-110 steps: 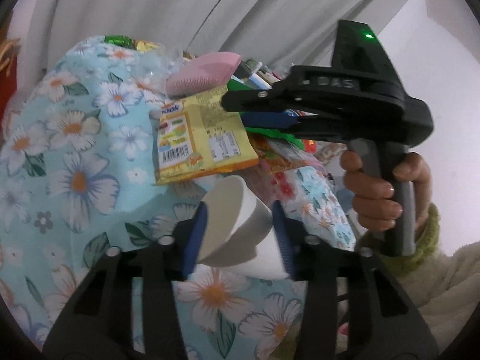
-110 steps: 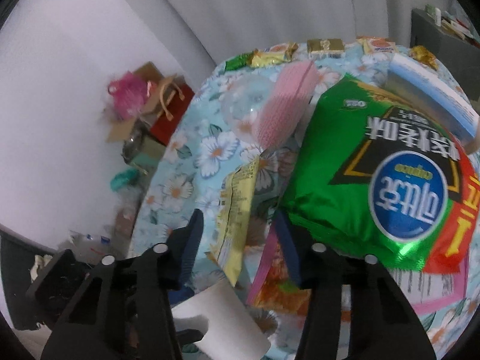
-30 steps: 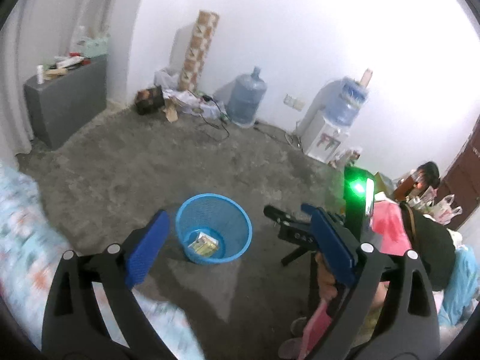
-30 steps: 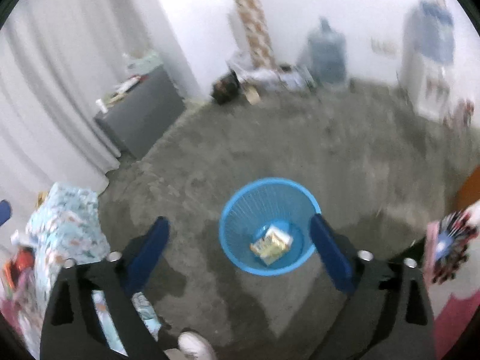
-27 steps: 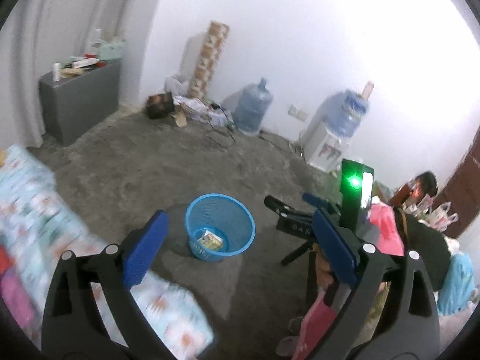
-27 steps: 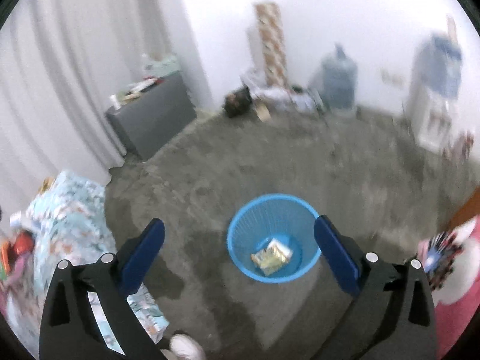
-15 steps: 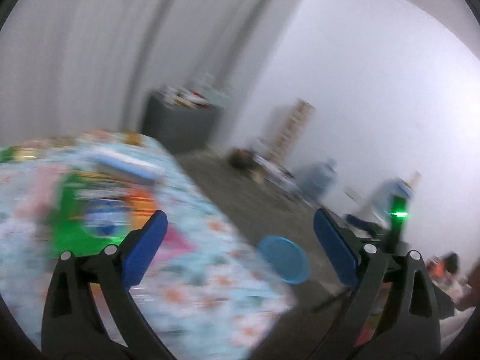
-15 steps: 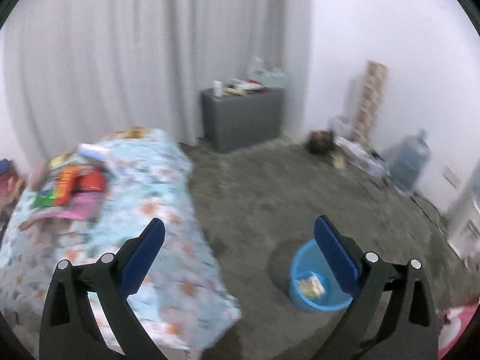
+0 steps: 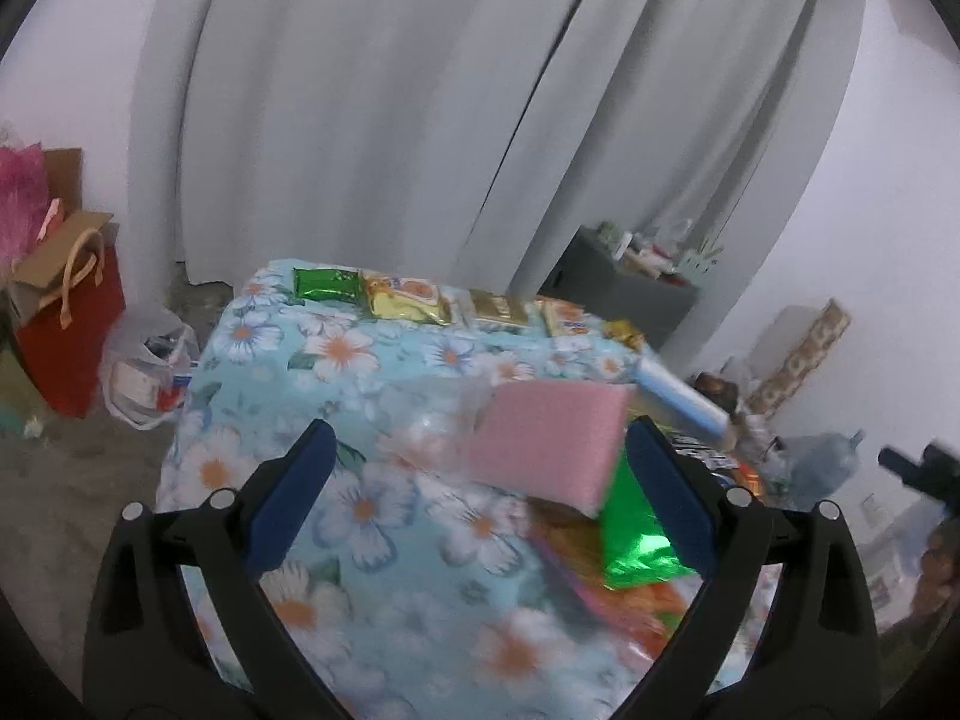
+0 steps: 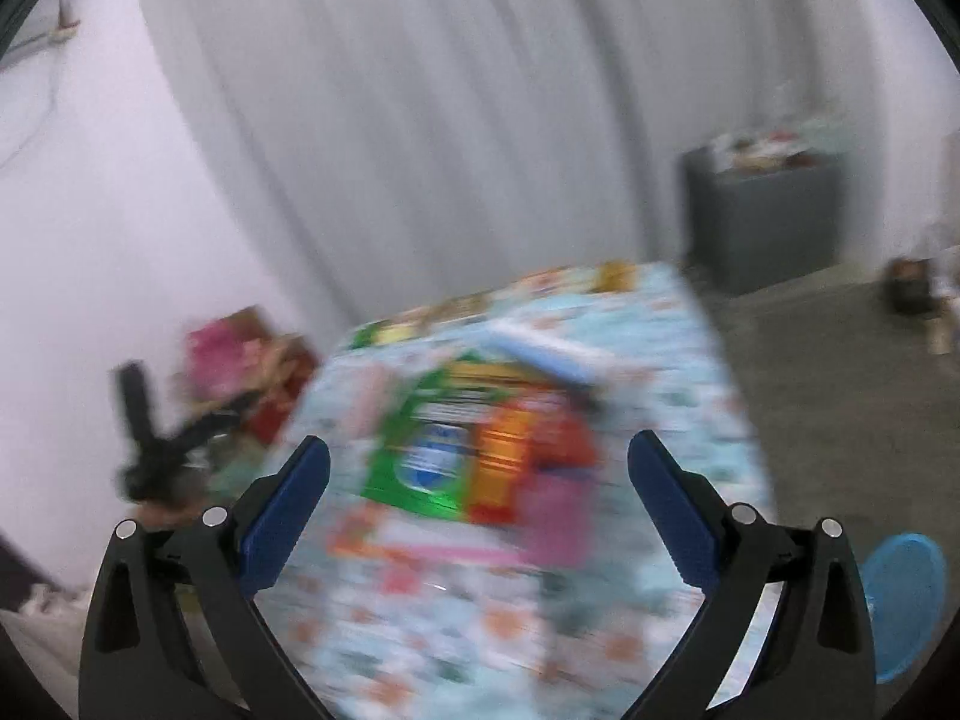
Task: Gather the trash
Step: 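Grasp the pink sponge with the right gripper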
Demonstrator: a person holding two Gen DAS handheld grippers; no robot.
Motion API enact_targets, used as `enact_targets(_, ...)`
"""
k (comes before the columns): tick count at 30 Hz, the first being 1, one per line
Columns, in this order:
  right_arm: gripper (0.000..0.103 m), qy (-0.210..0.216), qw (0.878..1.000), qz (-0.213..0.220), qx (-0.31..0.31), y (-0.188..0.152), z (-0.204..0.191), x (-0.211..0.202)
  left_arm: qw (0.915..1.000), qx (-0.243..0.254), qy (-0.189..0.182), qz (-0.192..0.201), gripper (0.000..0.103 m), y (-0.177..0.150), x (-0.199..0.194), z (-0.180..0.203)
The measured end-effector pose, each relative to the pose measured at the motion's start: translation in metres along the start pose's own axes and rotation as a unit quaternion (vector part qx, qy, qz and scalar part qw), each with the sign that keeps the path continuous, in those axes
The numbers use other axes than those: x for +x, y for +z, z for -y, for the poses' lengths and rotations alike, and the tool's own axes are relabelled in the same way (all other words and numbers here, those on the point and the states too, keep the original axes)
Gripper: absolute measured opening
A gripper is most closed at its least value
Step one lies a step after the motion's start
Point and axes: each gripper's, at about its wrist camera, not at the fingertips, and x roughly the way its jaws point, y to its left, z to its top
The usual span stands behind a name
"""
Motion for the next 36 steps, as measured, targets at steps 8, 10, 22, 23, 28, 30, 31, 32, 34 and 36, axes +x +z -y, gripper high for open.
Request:
enact_targets(8,0.072,0.047,0.991,-0.125,0.033,0.047,-0.039,0.132,0.9961,0.075,0.036,-0.03,0.053,0.0,0.053,0.012)
enact_targets(10,0.066,0.03,0.986,-0.159,0.044,0.049,-0.041,0.165,0.9956,0.074,0.033,-0.046,0.047,-0.002,0.066,0.01)
enact_targets(22,0.036,-0.012,0.973,-0.224,0.059,0.048,-0.034,0.239,0.9969,0.026,0.021,-0.071,0.023,-0.006,0.095,-0.019)
enact_targets(23,0.032,-0.011,0.973,-0.224,0.058,0.048,-0.036,0.24,0.997,0.026,0.021,-0.07,0.02,-0.006,0.095,-0.02)
enact_targets(28,0.023,-0.002,0.974,-0.222,0.047,0.048,-0.044,0.237,0.9972,0.027,0.029,-0.063,0.011,-0.003,0.09,-0.023)
enact_targets(30,0.022,0.003,0.975,-0.217,0.046,0.048,-0.047,0.234,0.9973,0.028,0.036,-0.058,0.007,-0.003,0.087,-0.025)
enact_targets(31,0.021,0.006,0.976,-0.214,0.045,0.048,-0.048,0.235,0.9973,0.027,0.041,-0.055,0.006,-0.003,0.086,-0.026)
enact_targets(32,0.021,0.007,0.976,-0.212,0.045,0.048,-0.049,0.234,0.9973,0.026,0.046,-0.051,0.005,-0.002,0.084,-0.027)
enact_targets(34,0.02,0.013,0.978,-0.204,0.044,0.05,-0.051,0.228,0.9975,0.023,0.046,-0.048,0.005,-0.002,0.081,-0.029)
enact_targets(36,0.019,0.017,0.98,-0.196,0.04,0.052,-0.054,0.223,0.9974,0.024,0.051,-0.045,0.005,-0.002,0.078,-0.03)
